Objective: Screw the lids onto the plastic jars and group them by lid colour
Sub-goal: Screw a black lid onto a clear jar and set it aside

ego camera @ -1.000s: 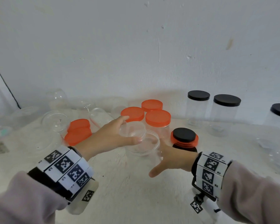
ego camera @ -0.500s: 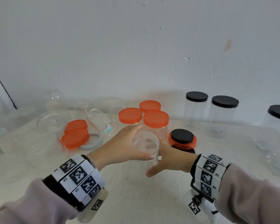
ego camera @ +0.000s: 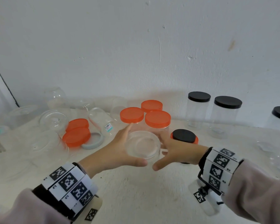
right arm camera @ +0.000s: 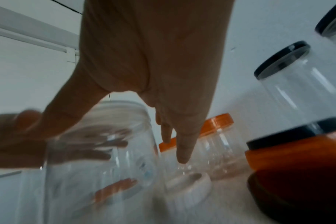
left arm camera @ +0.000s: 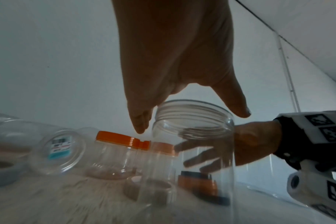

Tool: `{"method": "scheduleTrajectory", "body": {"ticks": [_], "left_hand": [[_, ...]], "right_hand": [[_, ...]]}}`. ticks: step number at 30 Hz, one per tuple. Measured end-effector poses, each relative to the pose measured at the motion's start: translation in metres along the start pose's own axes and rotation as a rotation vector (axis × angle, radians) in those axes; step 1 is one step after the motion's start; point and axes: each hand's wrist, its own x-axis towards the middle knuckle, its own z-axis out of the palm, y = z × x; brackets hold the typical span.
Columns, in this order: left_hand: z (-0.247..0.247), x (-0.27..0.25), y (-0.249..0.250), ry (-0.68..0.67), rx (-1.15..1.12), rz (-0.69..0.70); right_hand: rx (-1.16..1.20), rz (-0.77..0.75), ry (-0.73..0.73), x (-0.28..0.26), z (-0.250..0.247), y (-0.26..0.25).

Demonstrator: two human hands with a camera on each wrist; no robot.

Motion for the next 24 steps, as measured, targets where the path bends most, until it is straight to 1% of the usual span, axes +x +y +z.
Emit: {"method": "scheduleTrajectory", "body": {"ticks": [3,5,7,10,13,17,24], "left_hand": [[-0.002,-0.005,-0.012,-0.053,-0.144,-0.079],[0.000,-0.006,-0.017,-0.085,-0.228,-0.096],[0.004,-0.007,-0.020,-0.108,-0.267,-0.073],[0.009,-0.005,-0.020,-0.146,-0.245,-0.023],[0.010,-0.002,-0.022,-0.142,-0.244,0.005],[0.010,0.000,-0.026,-0.140,-0.242,0.029],[0.009,0.001,-0.030,-0.135,-0.229,0.034]], "right_hand": [[-0.111,-0.033,0.026,-0.002,-0.013,-0.017],[-0.223,-0.060,0.031,-0.001,-0.017,-0.031],[-0.353,-0.078,0.012,0.001,-0.016,-0.045],[-0.569,-0.096,-0.017,0.008,-0.008,-0.064],[-0.720,-0.070,-0.049,0.016,0.000,-0.076],[-0.814,-0.017,-0.089,0.023,0.003,-0.084],[-0.879,-0.019,-0.137,0.025,0.008,-0.096]]}}
